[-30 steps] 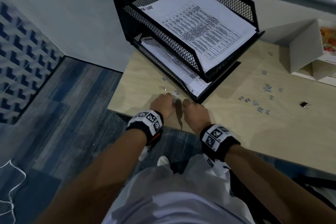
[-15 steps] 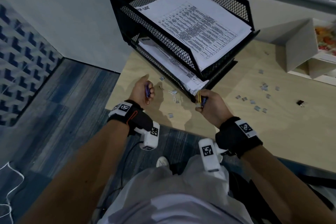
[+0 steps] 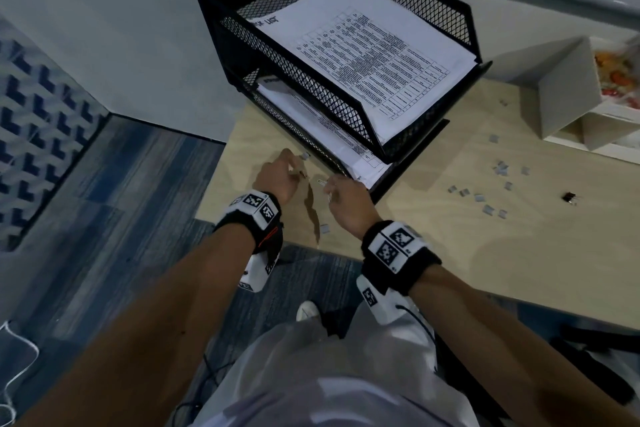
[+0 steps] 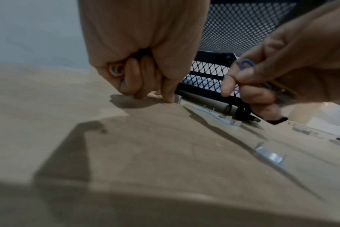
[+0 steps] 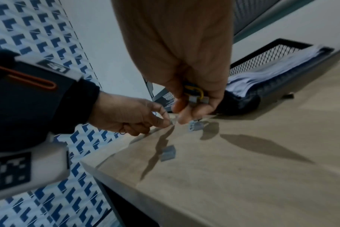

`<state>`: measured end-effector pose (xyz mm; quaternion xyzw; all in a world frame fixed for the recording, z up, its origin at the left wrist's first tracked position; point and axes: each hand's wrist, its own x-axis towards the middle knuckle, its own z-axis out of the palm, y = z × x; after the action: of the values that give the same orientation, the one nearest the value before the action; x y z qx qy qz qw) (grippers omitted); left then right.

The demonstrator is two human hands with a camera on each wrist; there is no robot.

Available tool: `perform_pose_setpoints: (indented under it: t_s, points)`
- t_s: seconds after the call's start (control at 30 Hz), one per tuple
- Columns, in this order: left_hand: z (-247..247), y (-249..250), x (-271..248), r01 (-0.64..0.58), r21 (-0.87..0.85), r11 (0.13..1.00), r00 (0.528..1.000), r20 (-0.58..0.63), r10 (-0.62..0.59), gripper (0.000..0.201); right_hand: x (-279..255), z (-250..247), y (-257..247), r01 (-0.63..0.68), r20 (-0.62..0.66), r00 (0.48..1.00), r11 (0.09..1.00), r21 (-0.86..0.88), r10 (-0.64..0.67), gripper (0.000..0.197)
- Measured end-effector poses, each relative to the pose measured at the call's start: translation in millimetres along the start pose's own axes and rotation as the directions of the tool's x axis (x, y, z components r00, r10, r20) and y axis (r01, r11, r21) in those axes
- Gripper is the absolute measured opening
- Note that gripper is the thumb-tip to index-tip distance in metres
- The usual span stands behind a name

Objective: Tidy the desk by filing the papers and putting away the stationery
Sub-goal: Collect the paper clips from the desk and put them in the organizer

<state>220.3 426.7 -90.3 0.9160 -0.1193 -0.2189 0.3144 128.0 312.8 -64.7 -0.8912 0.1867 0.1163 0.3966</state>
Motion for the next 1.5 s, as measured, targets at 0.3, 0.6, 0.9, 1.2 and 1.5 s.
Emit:
perform_pose_setpoints:
  t_s: [0.3, 0.6, 0.9, 1.2, 1.5]
  points:
    - [-12, 0, 0, 0.131, 0.156, 0.979, 0.986, 0.085, -0.145, 0.032, 5, 15, -6, 0.144, 0.057, 0.989, 0.856, -0.497, -0.133, 0.041]
    - [-19, -8, -4, 0.397, -0.872, 0.285, 0.917, 0.362, -0.168, 0.032, 0, 19, 4, 0.067, 0.056, 0.998, 0.817, -0.573, -0.043, 0.042]
    - [3, 18, -4, 0.040, -0.329, 0.943, 0.991, 0.131, 0.004, 0.018, -24, 7, 27, 0.067, -0.004, 0.997, 0.847, -0.528, -0.082, 0.033]
    - [26, 23, -12, -0.194, 0.303, 0.933, 0.979, 0.123, 0.164, 0.018, -28, 1, 34, 0.044, -0.028, 0.998, 0.904, -0.424, -0.062, 0.024]
    - [16, 33, -20, -0.186, 0.312, 0.932, 0.937, 0.341, 0.073, 0.024, -20, -6, 25, 0.019, 0.084, 0.996, 0.903, -0.429, 0.019, 0.026]
